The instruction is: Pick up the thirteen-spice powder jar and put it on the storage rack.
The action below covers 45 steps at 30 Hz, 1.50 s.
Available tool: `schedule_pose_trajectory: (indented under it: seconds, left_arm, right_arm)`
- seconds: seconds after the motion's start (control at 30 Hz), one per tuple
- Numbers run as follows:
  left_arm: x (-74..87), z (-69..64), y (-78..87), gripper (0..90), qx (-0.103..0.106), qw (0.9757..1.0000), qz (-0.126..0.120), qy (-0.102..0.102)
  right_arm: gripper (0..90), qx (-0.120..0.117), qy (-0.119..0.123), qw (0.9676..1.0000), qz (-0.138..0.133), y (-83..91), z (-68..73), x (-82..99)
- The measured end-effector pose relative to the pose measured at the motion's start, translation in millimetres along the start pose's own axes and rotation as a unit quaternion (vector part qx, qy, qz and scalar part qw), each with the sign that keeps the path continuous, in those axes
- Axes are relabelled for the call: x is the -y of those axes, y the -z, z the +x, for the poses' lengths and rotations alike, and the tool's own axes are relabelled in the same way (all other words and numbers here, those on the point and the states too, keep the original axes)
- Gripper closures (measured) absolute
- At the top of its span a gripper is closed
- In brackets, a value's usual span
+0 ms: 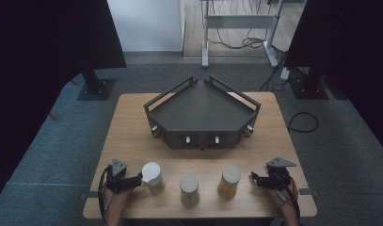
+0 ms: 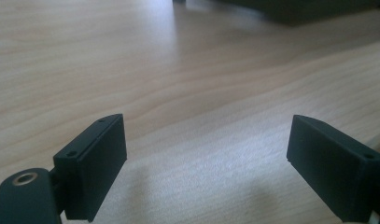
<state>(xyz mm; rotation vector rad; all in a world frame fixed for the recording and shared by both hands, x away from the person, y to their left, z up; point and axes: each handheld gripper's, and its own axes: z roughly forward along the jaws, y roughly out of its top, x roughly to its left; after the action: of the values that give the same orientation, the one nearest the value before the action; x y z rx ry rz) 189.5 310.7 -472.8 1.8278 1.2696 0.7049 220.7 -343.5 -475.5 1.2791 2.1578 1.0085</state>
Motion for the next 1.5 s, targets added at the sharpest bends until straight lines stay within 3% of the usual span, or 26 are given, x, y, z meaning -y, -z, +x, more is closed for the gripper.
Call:
schedule_pose_trajectory:
  seconds: [0.33,0.57,0.93,1.1,1.5]
  left_arm:
    - [5.5,3.5,9.3,11.0,0.003,0.9993,-0.034,0.017]
    - [10.1,8.8,13.9,9.7,0.012,0.9972,-0.058,0.045]
    - [8.7,3.4,24.5,9.8,0.005,0.9956,-0.088,0.032]
    - [11.6,5.4,31.1,9.7,0.014,0.9925,-0.116,0.036]
    - [13.1,4.2,40.3,9.8,0.016,0.9886,-0.146,0.033]
  right_arm:
    - [19.4,0.000,0.000,1.0000,0.000,0.1,0.1,0.0]
    - [19.1,0.000,0.000,1.0000,0.000,0.0,0.0,0.0]
    - [19.1,-0.001,0.001,1.0000,0.000,0.0,0.0,0.0]
    - [19.1,-0.001,0.001,1.0000,0.000,0.0,0.0,-0.1]
    - [19.1,-0.001,0.001,1.0000,0.000,0.0,0.0,-0.1]
